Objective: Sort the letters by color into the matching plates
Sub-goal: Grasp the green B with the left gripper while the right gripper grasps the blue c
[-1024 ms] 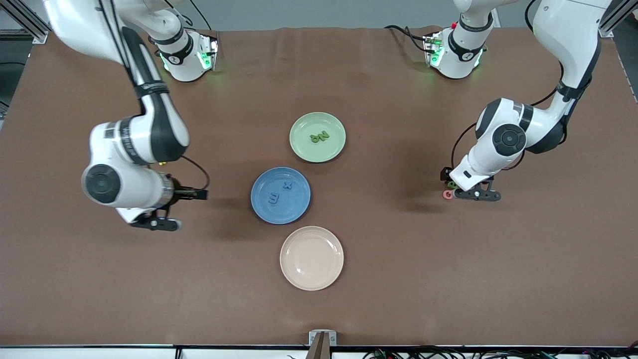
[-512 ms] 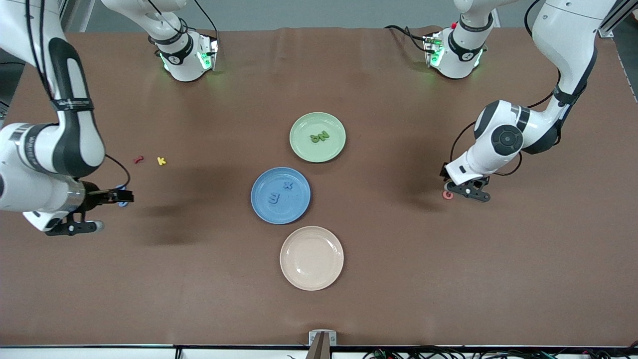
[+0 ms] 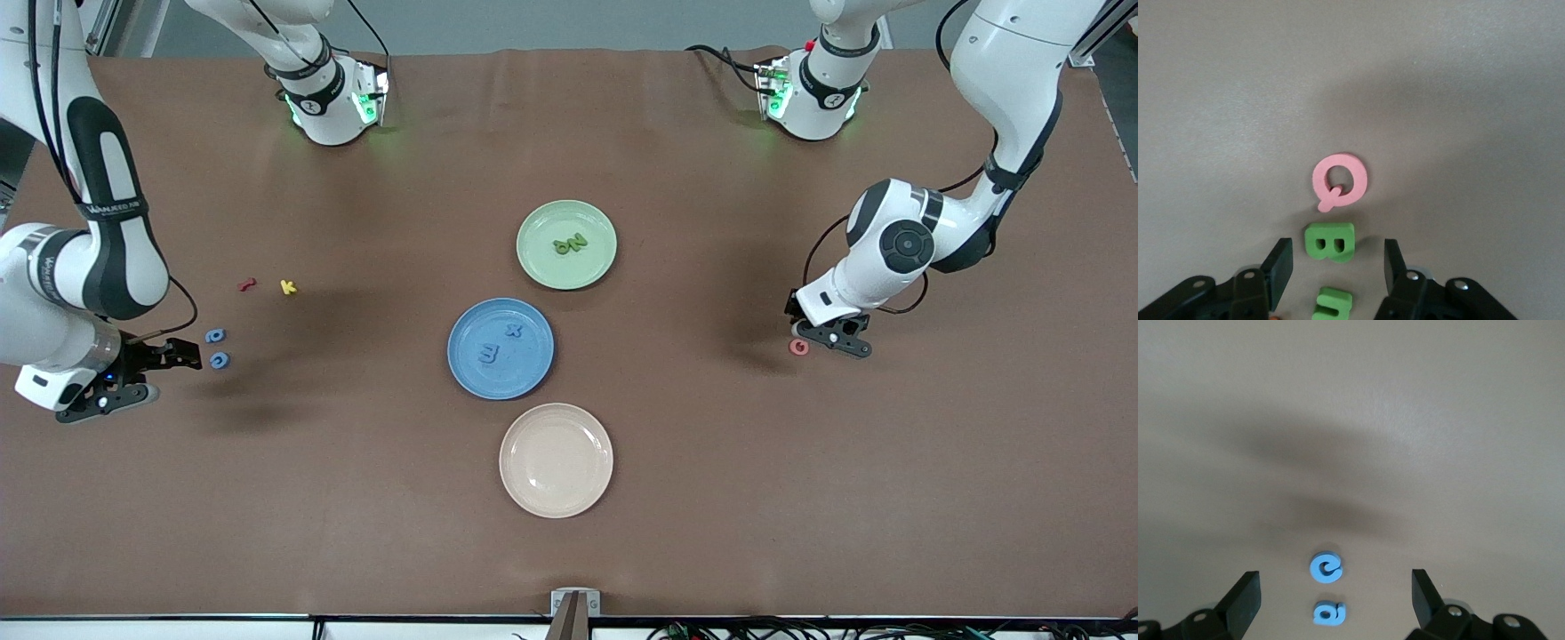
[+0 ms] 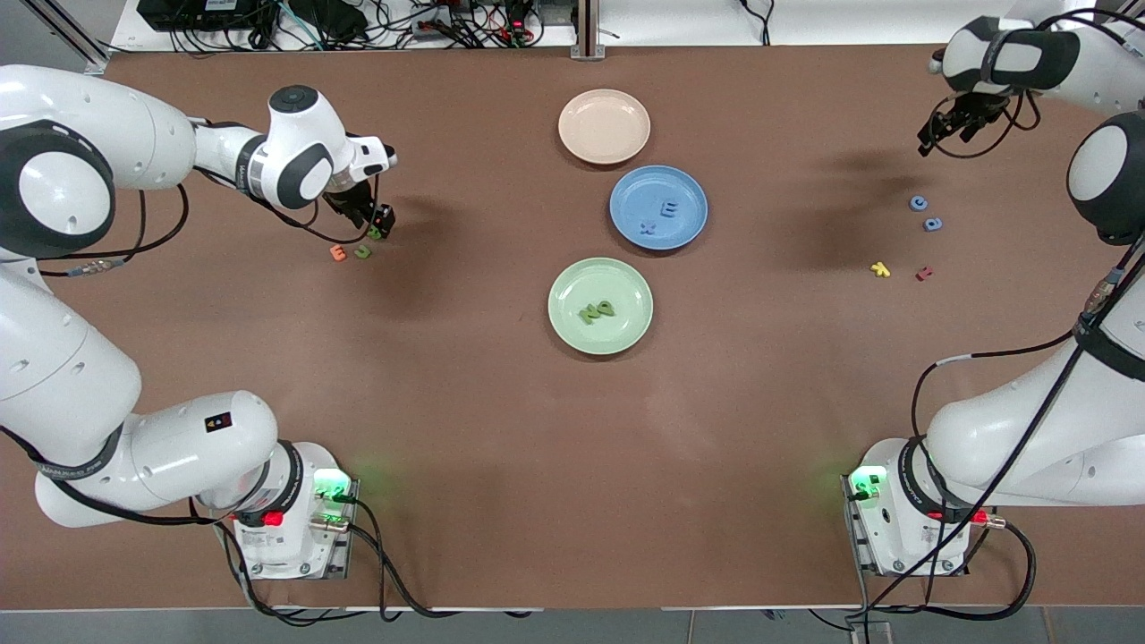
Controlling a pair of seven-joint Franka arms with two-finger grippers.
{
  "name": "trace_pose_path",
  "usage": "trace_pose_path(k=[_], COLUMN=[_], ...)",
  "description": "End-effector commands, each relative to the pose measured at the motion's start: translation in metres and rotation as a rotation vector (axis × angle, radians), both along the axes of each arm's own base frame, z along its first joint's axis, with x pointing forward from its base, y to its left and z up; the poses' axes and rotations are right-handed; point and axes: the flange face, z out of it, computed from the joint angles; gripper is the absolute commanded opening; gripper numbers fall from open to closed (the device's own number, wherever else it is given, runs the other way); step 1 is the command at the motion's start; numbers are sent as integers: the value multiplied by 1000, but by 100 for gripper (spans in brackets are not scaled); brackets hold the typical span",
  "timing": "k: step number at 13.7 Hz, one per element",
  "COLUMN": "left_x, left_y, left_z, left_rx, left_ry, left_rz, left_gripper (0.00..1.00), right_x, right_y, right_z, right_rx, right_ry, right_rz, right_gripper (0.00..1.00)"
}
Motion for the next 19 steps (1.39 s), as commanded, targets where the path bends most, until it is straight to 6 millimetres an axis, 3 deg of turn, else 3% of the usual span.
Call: trace_pose_path(k=[1,5,8,14,15,16,19], left_x=[-1,-1,-1,3,4,3,4], left_y=[5,6,6,7,8,7,8], left_z=[-4,-8,-10,-12,-11,-12,-11], left_rx=[-9,-12,-14,-19,-20,-19,-18], left_ry=[-14,-7,-5,-5,-7,-5,-7], left_rz=[-5,-1,0,3,5,9,16], left_gripper=[60,57,55,47,42,30,3], right_x=[-12,-26,-32,-40,-41,-41,-44], right_y=[0,-7,-6,-6,-6,-6,-7], right_z=[-19,-58,-77,-95,-97,-99,-106], right_rx=[-9,-9,-4,7,7,8,14], right_ry=[-12,-15,1,29,32,35,49], right_rz=[49,92,121,160,161,163,173], right_gripper=[100,100,100,99,97,92,71])
